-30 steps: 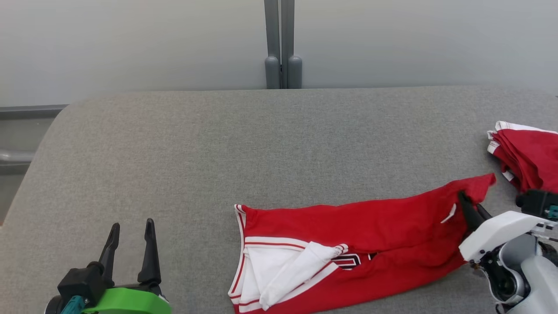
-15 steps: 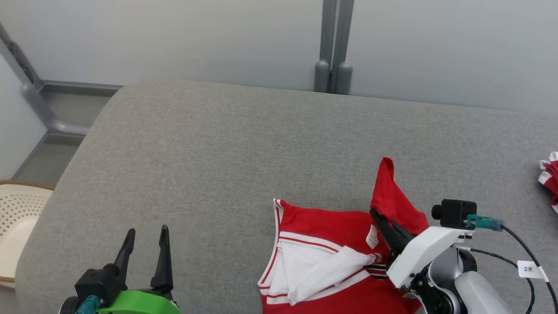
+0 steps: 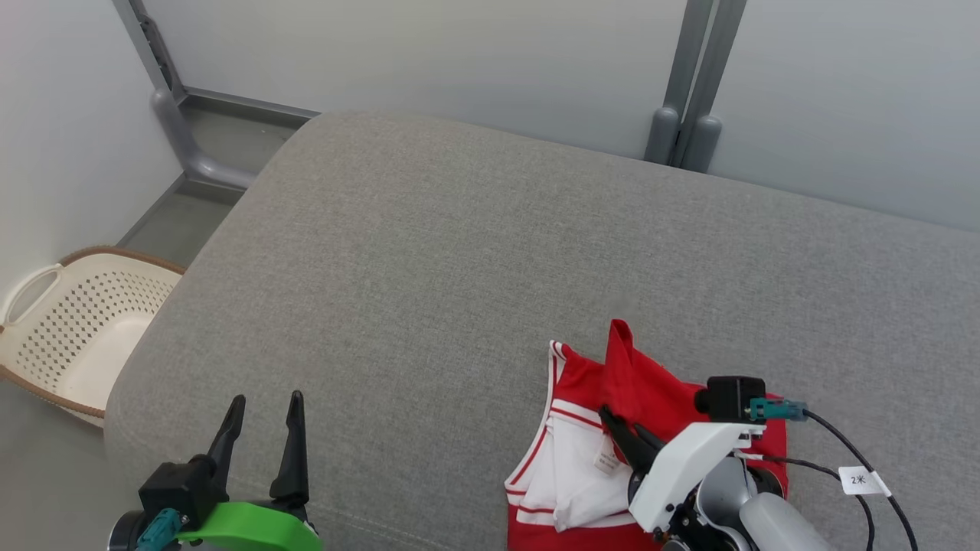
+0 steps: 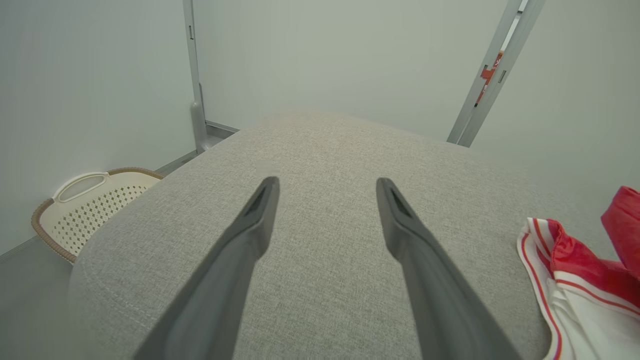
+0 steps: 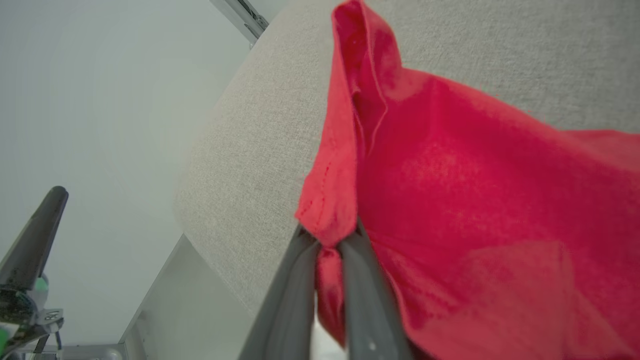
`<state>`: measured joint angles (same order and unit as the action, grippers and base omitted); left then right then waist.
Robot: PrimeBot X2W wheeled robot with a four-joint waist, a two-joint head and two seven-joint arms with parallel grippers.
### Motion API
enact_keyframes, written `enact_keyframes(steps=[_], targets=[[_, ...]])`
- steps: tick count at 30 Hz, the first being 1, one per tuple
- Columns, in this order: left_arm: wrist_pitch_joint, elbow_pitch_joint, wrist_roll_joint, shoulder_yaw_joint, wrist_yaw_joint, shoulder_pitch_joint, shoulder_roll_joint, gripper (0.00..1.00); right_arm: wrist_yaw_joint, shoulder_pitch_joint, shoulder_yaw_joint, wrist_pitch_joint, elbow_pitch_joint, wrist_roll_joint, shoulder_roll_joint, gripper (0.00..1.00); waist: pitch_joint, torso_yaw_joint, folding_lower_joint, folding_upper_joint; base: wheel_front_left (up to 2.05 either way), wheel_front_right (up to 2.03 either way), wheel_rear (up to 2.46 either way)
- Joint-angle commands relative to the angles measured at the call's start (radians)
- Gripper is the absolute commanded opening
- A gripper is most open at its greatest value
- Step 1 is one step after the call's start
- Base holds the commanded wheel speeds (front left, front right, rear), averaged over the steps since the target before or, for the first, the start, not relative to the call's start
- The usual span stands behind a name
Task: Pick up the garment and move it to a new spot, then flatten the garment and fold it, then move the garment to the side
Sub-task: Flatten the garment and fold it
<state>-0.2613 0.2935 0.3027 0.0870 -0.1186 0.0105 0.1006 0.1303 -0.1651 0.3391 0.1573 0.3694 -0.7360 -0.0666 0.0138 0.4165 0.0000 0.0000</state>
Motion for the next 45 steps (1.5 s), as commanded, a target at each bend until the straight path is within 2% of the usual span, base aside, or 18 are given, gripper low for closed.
enact_keyframes(steps=[1,5,6,7,11,16,20,23,27,31,39,40,41,42,45], targets=[[-0.003,0.002,0.002,-0.001,-0.002,0.016,0.003,1.00,0.001,-0.016,0.008,-0.014,0.021,0.004,0.001,0.00,-0.011,0.006,0.0000,0.0000,0.00,0.00,0.00],[-0.003,0.004,0.004,-0.004,0.001,0.022,0.007,1.00,0.001,-0.042,0.033,-0.029,0.077,0.002,0.006,0.02,-0.018,-0.007,0.0000,0.0000,0.00,0.00,0.00],[-0.003,0.003,0.004,-0.004,0.002,0.024,0.007,1.00,0.001,-0.048,0.041,-0.033,0.084,0.000,0.007,0.44,-0.020,-0.012,0.0000,0.0000,0.00,0.00,0.00],[-0.003,0.002,0.004,-0.003,0.003,0.025,0.006,1.00,0.001,-0.052,0.056,-0.036,0.088,-0.008,0.008,1.00,-0.022,-0.018,0.0000,0.0000,0.00,0.00,0.00],[-0.004,0.002,0.007,-0.010,0.009,0.023,0.008,1.00,0.001,-0.068,0.101,-0.066,0.066,-0.044,0.005,1.00,-0.019,-0.050,0.0000,0.0000,0.00,0.00,0.00],[-0.004,0.002,0.012,-0.014,0.012,0.011,0.008,1.00,0.001,-0.073,0.128,-0.125,-0.016,-0.093,-0.032,1.00,-0.002,-0.096,0.0000,0.0000,0.00,0.00,0.00],[-0.003,-0.006,0.012,-0.021,0.017,-0.004,0.007,1.00,0.001,-0.063,0.099,-0.183,-0.107,-0.129,-0.092,1.00,0.016,-0.132,0.0000,0.0000,0.00,0.00,0.00],[-0.004,-0.017,0.013,-0.028,0.021,-0.012,0.006,1.00,0.001,-0.048,0.033,-0.228,-0.162,-0.150,-0.151,1.00,0.024,-0.156,0.0000,0.0000,0.00,0.00,0.00],[-0.003,-0.022,0.013,-0.029,0.021,-0.016,0.001,1.00,0.001,-0.013,-0.086,-0.264,-0.113,-0.128,-0.236,1.00,0.029,-0.165,0.0000,0.0000,0.00,0.00,0.00],[-0.004,-0.029,0.009,-0.030,0.020,-0.020,0.000,1.00,0.001,0.010,-0.153,-0.281,-0.040,-0.065,-0.285,1.00,0.030,-0.167,0.0000,0.0000,0.00,0.00,0.00],[-0.004,-0.044,-0.005,-0.032,0.019,-0.015,-0.003,1.00,0.001,-0.005,-0.157,-0.284,0.039,0.003,-0.255,1.00,0.030,-0.158,0.0000,0.0000,0.00,0.00,0.00],[-0.004,-0.044,-0.007,-0.031,0.019,-0.012,-0.003,1.00,0.001,-0.011,-0.156,-0.283,0.053,0.012,-0.253,0.91,0.029,-0.153,0.0000,0.0000,0.00,0.00,0.00],[-0.004,-0.044,-0.007,-0.030,0.018,-0.009,-0.004,1.00,0.001,-0.015,-0.149,-0.278,0.067,0.021,-0.251,0.42,0.029,-0.149,0.0000,0.0000,0.00,0.00,0.00],[-0.004,-0.044,-0.008,-0.028,0.017,-0.007,-0.005,1.00,0.001,-0.021,-0.139,-0.273,0.082,0.020,-0.240,0.00,0.028,-0.143,0.0000,0.0000,0.00,0.00,0.00],[-0.004,-0.042,-0.009,-0.025,0.016,-0.006,-0.005,1.00,0.001,-0.033,-0.102,-0.232,0.122,-0.009,-0.209,0.00,0.026,-0.121,0.0000,0.0000,0.00,0.00,0.00]])
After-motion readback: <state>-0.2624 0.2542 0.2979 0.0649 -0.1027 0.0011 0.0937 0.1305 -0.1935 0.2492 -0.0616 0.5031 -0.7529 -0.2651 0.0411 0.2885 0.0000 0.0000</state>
